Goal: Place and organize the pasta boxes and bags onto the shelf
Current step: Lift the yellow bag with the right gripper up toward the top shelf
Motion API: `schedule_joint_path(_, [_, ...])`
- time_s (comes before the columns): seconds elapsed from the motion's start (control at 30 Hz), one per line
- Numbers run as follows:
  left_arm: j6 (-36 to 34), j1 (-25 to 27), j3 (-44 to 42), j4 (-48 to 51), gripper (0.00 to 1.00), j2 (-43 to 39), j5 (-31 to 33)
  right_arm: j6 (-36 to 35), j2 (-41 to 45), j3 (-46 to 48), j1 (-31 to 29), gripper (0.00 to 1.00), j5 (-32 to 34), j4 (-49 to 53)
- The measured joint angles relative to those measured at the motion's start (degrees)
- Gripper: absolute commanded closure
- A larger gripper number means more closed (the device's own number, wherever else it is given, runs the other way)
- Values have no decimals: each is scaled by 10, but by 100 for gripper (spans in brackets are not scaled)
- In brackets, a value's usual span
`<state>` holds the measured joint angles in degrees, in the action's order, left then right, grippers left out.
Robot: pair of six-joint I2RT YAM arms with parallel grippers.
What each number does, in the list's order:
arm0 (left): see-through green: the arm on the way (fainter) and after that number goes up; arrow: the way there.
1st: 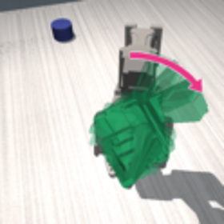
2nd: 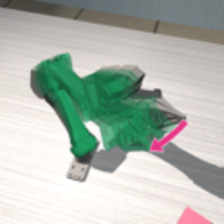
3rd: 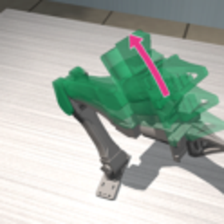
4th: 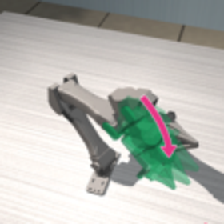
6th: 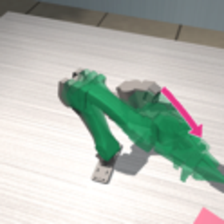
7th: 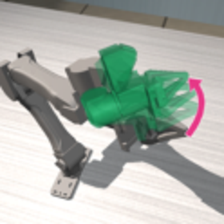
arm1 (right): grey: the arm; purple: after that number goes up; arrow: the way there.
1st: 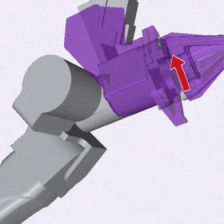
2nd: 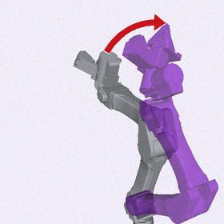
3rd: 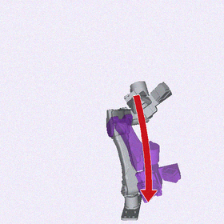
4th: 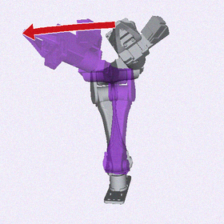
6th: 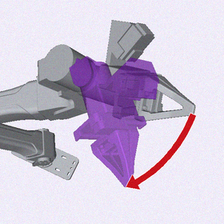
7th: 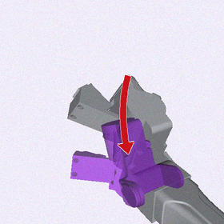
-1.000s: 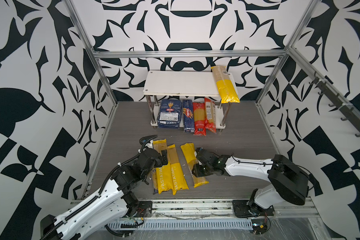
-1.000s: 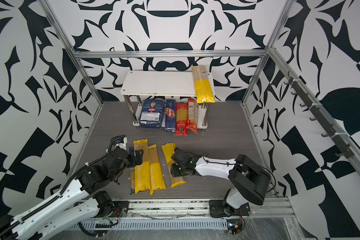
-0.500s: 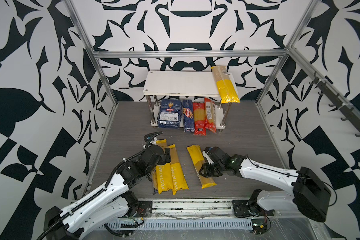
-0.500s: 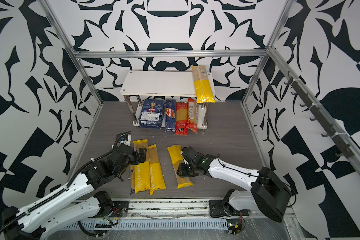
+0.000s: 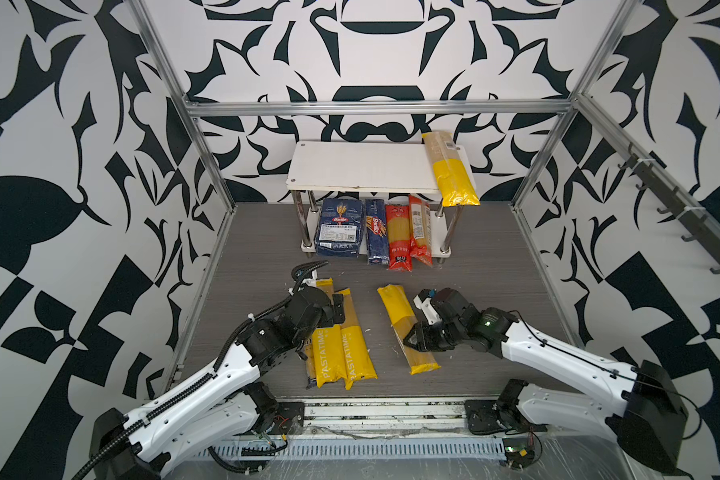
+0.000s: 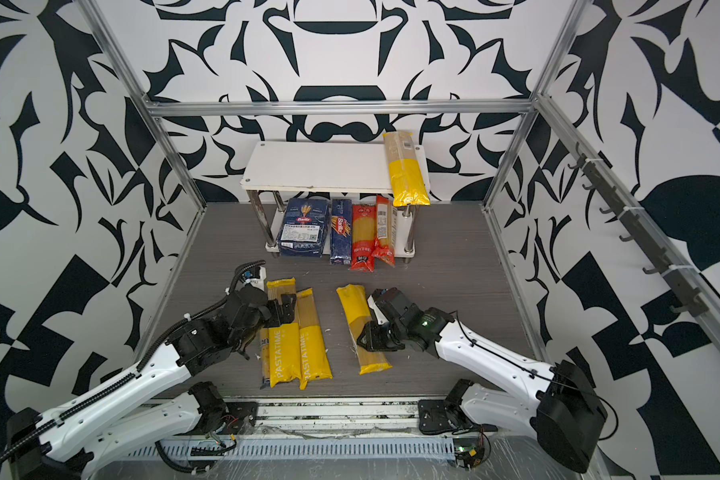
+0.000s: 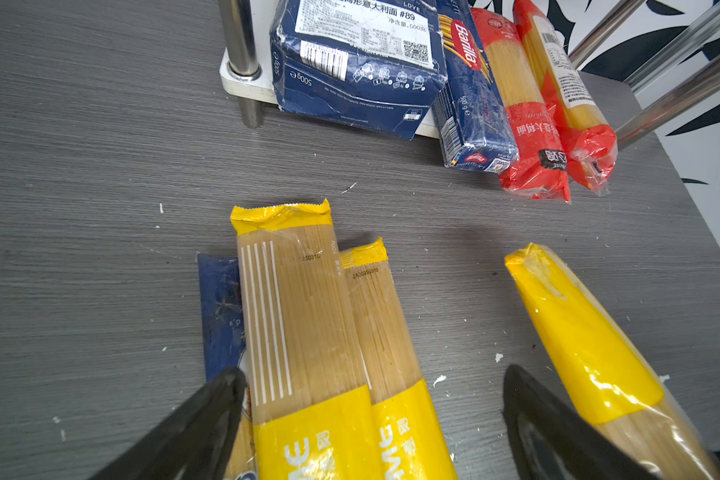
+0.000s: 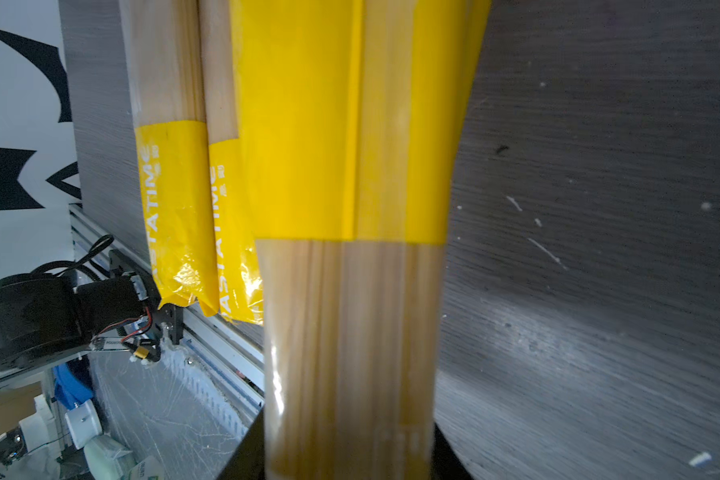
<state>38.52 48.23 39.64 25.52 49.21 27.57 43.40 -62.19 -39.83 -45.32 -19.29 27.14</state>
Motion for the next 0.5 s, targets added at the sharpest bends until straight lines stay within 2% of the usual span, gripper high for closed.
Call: schedule_joint_path(0.5, [-5, 0, 0, 0, 1, -12, 1, -31, 17, -206, 30, 100, -39, 68])
